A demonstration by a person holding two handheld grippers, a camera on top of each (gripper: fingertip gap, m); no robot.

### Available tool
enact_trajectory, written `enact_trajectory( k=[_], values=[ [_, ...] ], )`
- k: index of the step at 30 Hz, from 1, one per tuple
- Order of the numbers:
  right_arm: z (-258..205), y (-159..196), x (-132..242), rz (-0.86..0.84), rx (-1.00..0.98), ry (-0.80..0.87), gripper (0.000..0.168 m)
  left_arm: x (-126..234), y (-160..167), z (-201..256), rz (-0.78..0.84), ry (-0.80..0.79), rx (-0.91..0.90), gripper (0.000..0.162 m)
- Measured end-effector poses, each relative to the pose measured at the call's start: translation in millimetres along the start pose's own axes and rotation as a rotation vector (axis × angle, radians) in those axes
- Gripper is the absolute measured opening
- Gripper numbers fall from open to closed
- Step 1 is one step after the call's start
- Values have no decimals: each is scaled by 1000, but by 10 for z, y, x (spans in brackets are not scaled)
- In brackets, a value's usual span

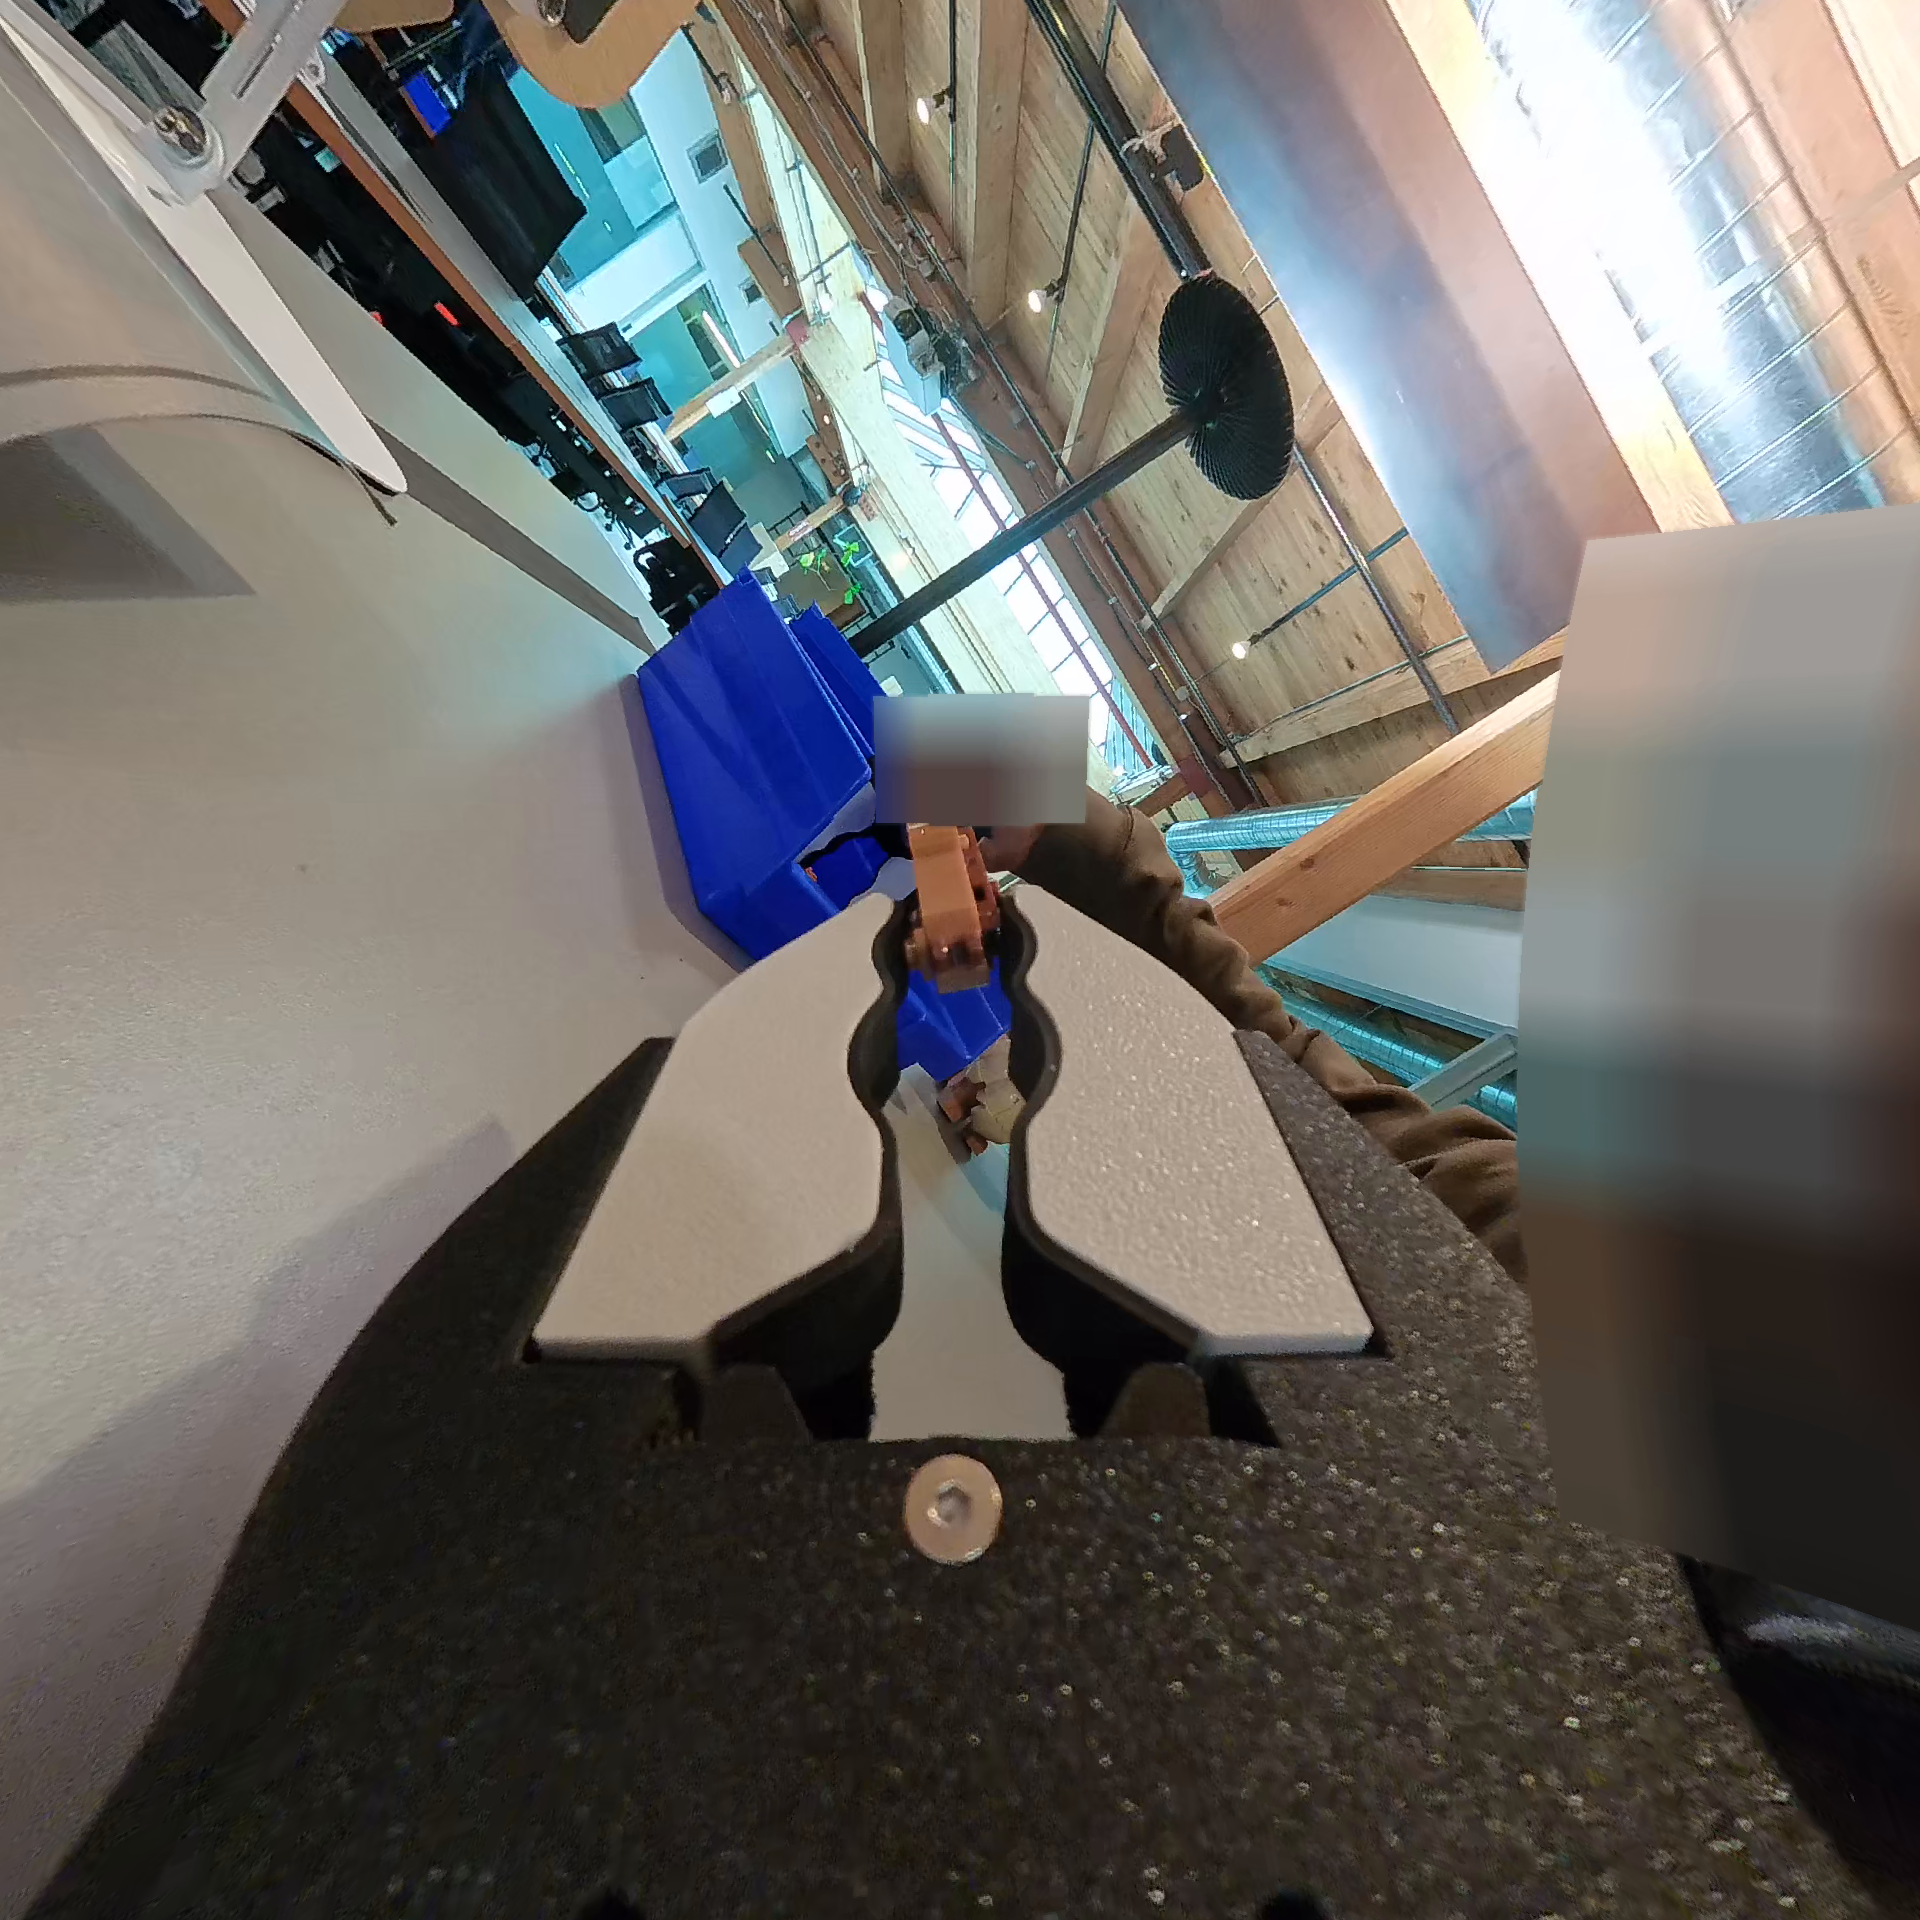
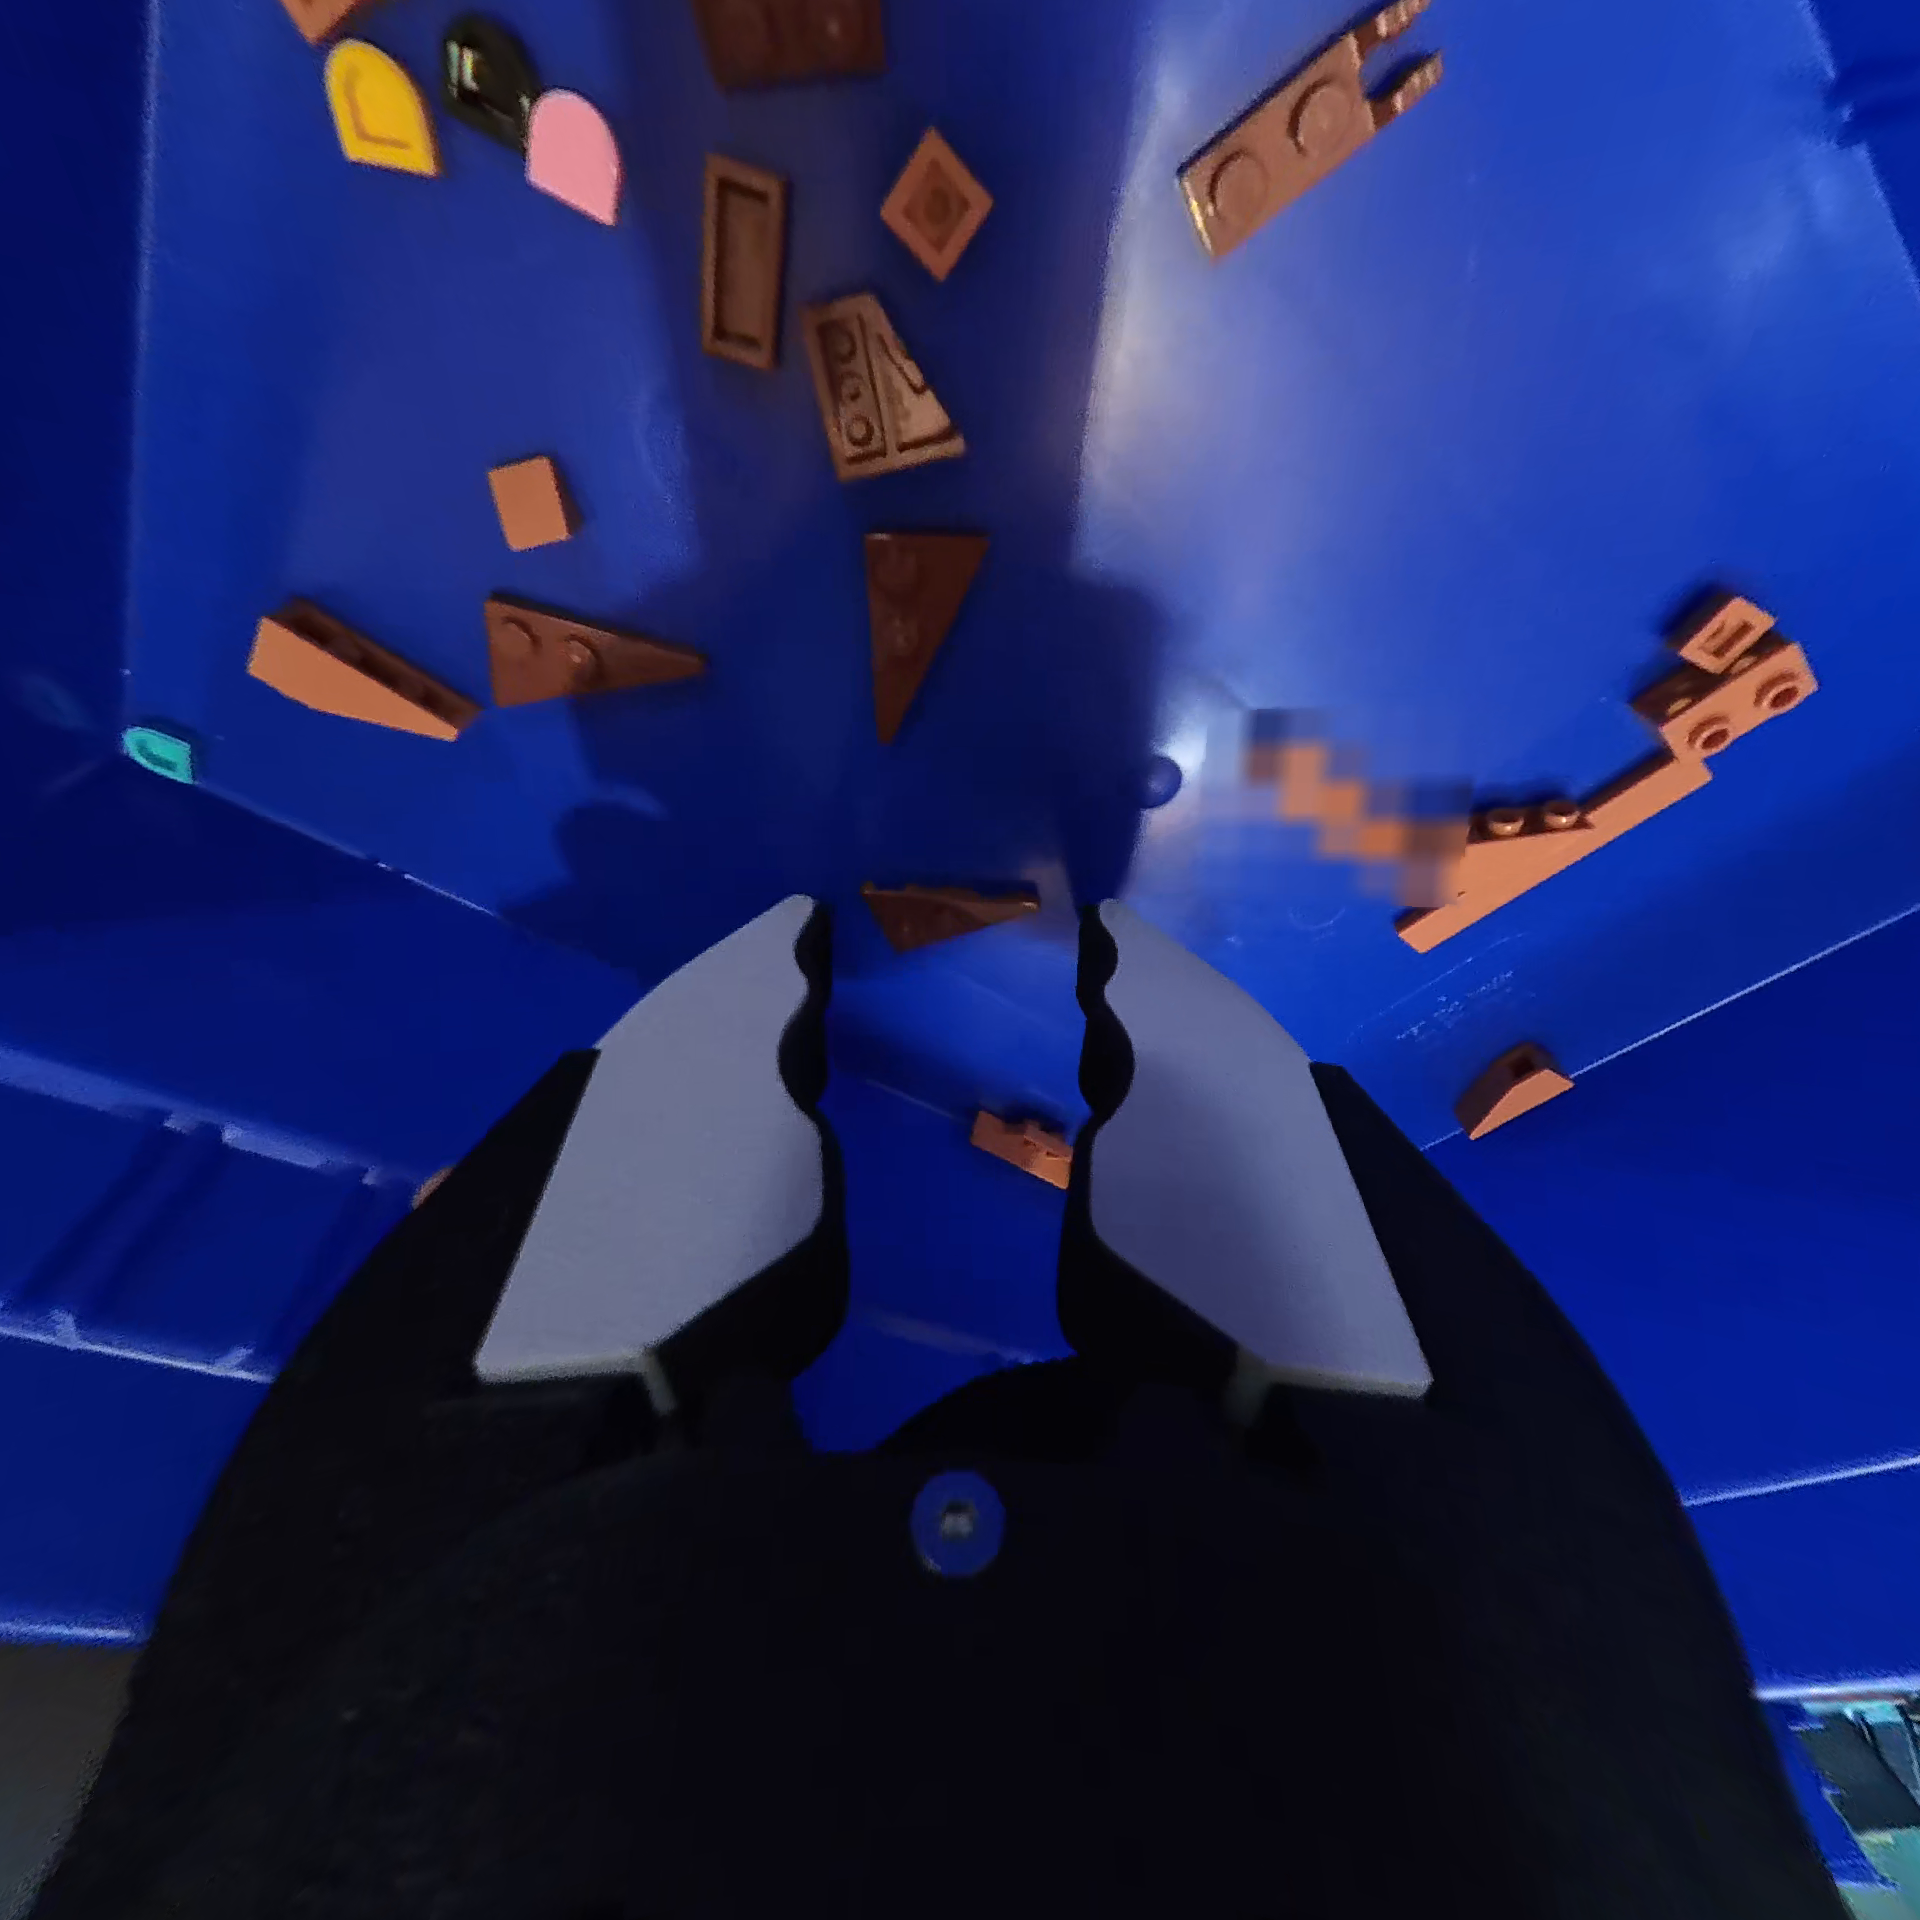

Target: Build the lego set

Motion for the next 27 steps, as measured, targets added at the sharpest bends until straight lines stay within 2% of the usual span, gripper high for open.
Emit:
enact_trajectory(
  k=[4,6,13,16,19,22,25,27],
  values=[
    [30,2,1,19,7,1,40,-1,5,-9,-2,-2,1,16],
    [40,-8,6,34,9,2,30,-2,7,-11,-3,-3,0,16],
    [27,-14,58,23,20,40,30,-4,8,-1,-7,-8,-14,16],
    [6,-120,311,58,-2,111,30,-6,11,3,-10,-11,-22,16],
    [-209,-489,795,156,-25,212,30,-4,7,1,-10,-19,-30,16],
    [-733,-1089,1234,307,-20,270,29,0,-7,27,-5,-17,-35,16],
    [-1315,-1754,1394,467,-3,288,29,4,-18,38,-2,-25,-50,16],
    [-1587,-2182,1314,557,28,265,29,3,-14,34,-4,-31,-54,16]
  ],
)
Point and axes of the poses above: each gripper's, where its closed fingertips meet, x back along the fingers, y out of its underside, z = x × y across the jaws, the point moved 2 cm from there along x, back along the fingers, and after that the axes turned 1 degree about y, right-handed, at the moved point
